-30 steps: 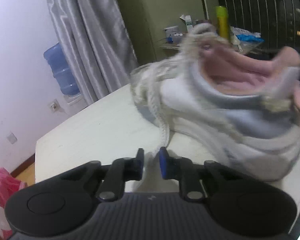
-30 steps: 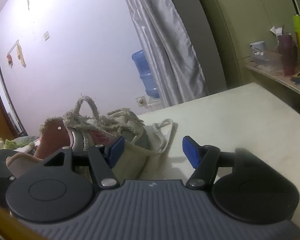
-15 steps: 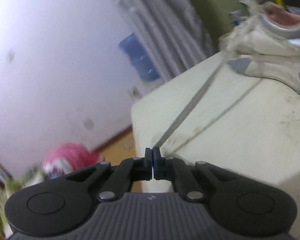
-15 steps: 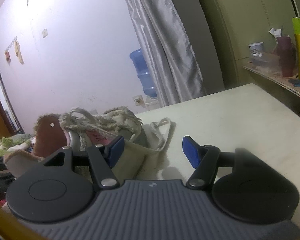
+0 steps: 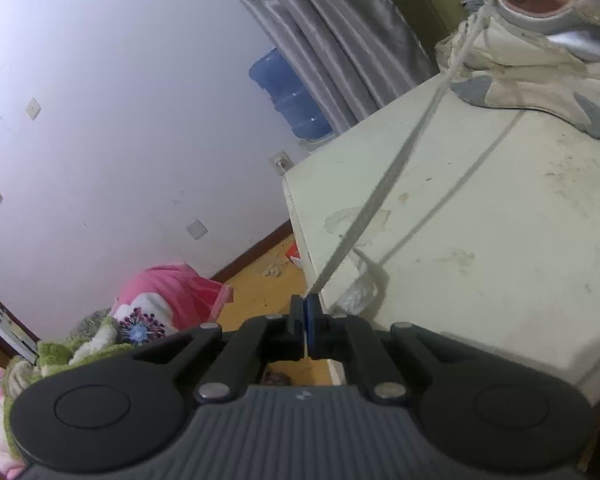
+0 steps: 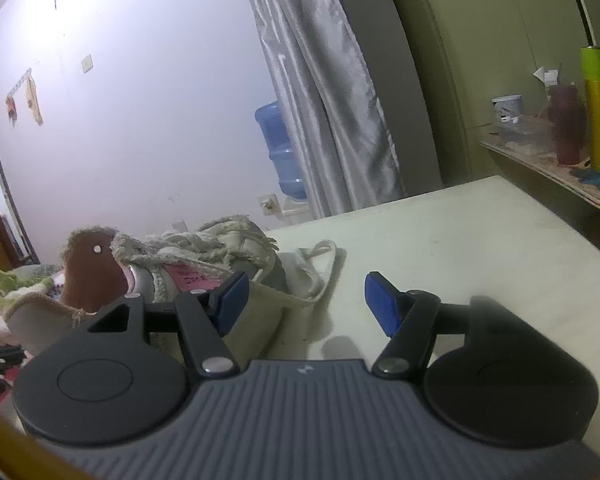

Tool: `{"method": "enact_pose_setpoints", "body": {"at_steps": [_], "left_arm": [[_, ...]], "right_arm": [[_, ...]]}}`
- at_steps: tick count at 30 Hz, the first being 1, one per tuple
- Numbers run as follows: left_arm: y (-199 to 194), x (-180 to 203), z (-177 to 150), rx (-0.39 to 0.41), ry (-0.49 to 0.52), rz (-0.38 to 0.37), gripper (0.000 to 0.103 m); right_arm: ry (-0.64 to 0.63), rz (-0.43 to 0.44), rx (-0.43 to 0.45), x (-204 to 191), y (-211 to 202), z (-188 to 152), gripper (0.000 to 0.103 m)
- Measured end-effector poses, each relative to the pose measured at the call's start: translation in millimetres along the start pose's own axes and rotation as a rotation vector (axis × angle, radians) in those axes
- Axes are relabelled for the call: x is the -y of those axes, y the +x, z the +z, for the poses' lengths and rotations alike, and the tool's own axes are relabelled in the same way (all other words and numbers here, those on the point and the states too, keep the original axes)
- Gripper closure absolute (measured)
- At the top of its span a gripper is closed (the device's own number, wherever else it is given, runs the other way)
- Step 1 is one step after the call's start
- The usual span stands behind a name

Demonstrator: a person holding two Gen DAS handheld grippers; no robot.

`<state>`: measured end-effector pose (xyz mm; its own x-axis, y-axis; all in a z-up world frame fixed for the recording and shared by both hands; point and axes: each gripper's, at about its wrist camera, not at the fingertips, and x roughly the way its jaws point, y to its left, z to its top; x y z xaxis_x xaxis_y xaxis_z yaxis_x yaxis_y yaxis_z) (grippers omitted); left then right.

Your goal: Lace up shoes with both hands

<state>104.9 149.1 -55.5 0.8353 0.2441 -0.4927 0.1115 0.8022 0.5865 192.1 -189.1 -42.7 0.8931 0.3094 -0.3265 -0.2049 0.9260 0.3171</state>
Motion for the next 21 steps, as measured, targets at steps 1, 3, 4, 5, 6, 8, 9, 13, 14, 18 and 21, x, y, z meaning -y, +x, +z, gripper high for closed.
{"method": "enact_pose_setpoints", "body": {"at_steps": [1,3,4,5,6,8,9,13,14,18,21], "left_arm": [[0.6,0.0,0.2,-0.001,0.000,0.001,0.101],[-1.6,-0.2,1.3,0.002,0.004,0.012,0.101],[-4.4,0.0,3.8,0.009,0.009,0.023,0.101],[-8.2,0.5,7.4,0.020,0.017,0.037,0.101],[-12.0,0.9,11.0,0.031,0.024,0.051,0.101],[-24.2,-2.6,21.9,0.052,-0.009,0.031,0.101],[-31.5,-5.8,29.2,0.068,-0.044,-0.001,0.101],[-55.2,-7.4,60.5,0.164,-0.147,-0.117,0.101],[-57.2,-6.6,68.5,0.183,-0.178,-0.163,0.101],[-45.8,-6.0,96.5,0.176,-0.371,-0.475,0.086],[-21.0,-9.9,91.5,0.073,-0.583,-0.751,0.063]], "right_arm": [[-0.001,-0.004,-0.001,0.4,0.3,-0.1,0.039],[0.007,-0.004,-0.009,2.2,1.4,0.2,0.039],[0.011,-0.005,-0.013,3.1,1.9,0.3,0.039],[0.013,-0.005,-0.007,3.6,1.0,-0.1,0.039],[0.015,-0.004,-0.001,4.1,0.2,-0.4,0.039],[0.021,-0.003,0.009,5.2,-1.2,-0.9,0.039],[0.025,-0.002,0.012,5.9,-1.6,-0.9,0.039],[0.038,0.001,0.013,7.9,-1.2,-0.7,0.039],[0.035,0.010,0.024,7.5,-2.7,-1.3,0.039],[0.018,0.066,0.096,5.6,-20.6,-7.5,0.038],[-0.002,0.099,0.062,7.5,-38.0,-13.2,0.038]]}}
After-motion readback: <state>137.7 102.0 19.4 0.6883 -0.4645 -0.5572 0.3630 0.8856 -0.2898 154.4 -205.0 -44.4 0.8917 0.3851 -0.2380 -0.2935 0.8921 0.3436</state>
